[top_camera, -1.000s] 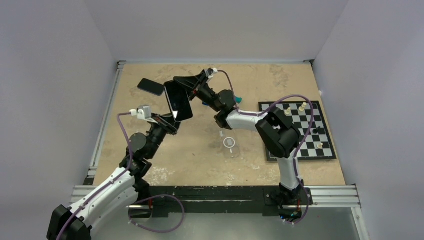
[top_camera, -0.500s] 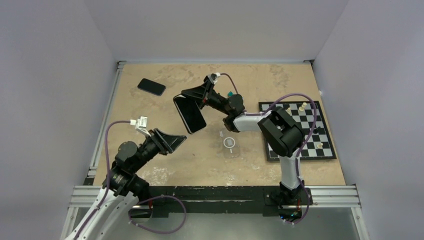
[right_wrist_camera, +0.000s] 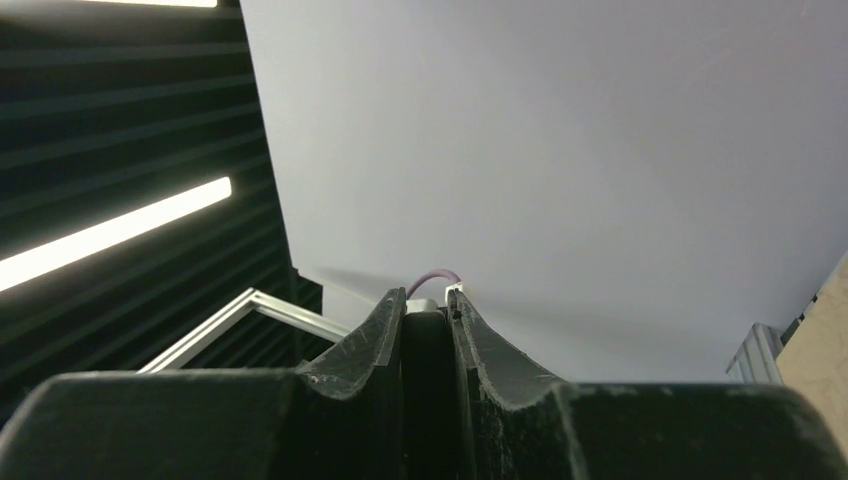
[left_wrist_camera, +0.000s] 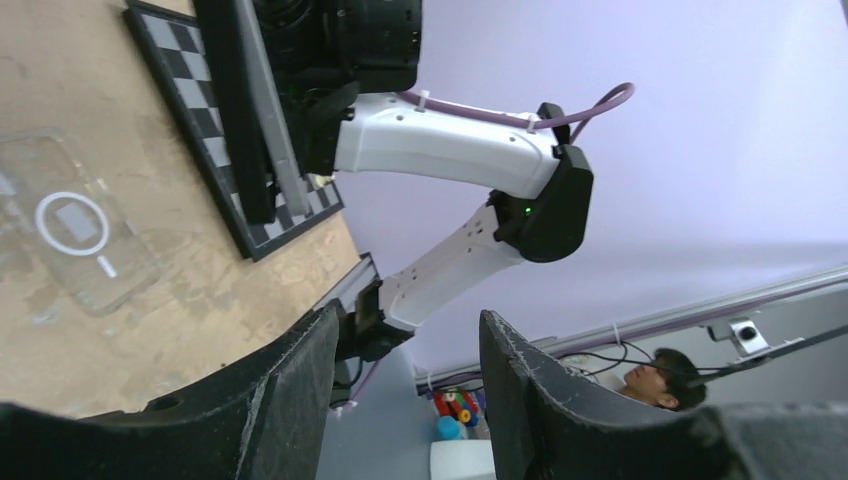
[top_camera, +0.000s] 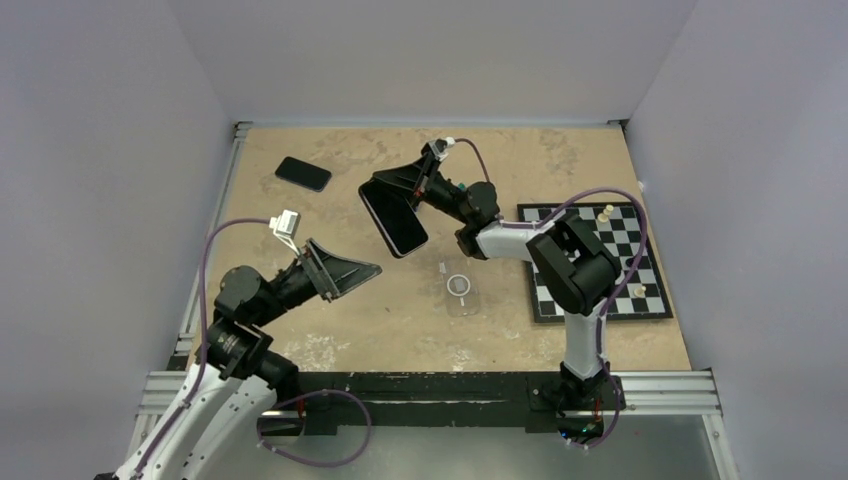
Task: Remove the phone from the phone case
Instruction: Remove the phone case from the phone.
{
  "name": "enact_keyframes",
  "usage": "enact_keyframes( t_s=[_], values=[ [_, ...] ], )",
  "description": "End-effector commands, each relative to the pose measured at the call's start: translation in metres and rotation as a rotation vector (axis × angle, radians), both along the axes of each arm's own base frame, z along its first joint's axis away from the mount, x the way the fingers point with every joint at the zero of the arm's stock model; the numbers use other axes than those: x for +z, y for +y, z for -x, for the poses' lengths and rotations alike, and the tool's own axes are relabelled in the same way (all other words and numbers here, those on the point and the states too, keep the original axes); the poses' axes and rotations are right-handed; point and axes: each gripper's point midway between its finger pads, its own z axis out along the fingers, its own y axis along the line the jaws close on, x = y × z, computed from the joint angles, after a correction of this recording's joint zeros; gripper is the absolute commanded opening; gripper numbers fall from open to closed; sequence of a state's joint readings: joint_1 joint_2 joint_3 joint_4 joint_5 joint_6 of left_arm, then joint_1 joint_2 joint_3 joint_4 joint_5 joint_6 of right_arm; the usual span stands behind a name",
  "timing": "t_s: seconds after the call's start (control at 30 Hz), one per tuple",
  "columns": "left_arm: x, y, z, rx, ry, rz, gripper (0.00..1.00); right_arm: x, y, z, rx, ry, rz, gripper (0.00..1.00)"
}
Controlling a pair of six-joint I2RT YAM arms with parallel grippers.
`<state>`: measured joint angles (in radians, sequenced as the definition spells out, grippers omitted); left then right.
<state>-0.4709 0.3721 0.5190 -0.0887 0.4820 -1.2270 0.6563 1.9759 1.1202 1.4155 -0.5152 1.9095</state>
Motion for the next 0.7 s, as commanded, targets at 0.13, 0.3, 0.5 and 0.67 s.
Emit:
enact_keyframes(
  t_s=[0.13, 0.3, 0.5, 0.67],
  values=[
    [0.054, -0.015, -0.010, -0.077, -0.053, 0.132, 0.57, 0.050, -0.009, 0.010, -0.076, -0.086, -0.038, 0.00],
    [0.051, -0.019, -0.016, -0.082, -0.022, 0.151, 0.57, 0.052, -0.005, 0.012, -0.085, -0.103, -0.012, 0.00],
    [0.045, -0.017, -0.022, -0.044, 0.004, 0.113, 0.56, 0.055, 0.003, 0.015, -0.083, -0.111, 0.003, 0.00],
    [0.036, -0.014, -0.026, -0.008, 0.032, 0.060, 0.48, 0.055, 0.003, 0.017, -0.088, -0.119, 0.013, 0.00]
  ],
)
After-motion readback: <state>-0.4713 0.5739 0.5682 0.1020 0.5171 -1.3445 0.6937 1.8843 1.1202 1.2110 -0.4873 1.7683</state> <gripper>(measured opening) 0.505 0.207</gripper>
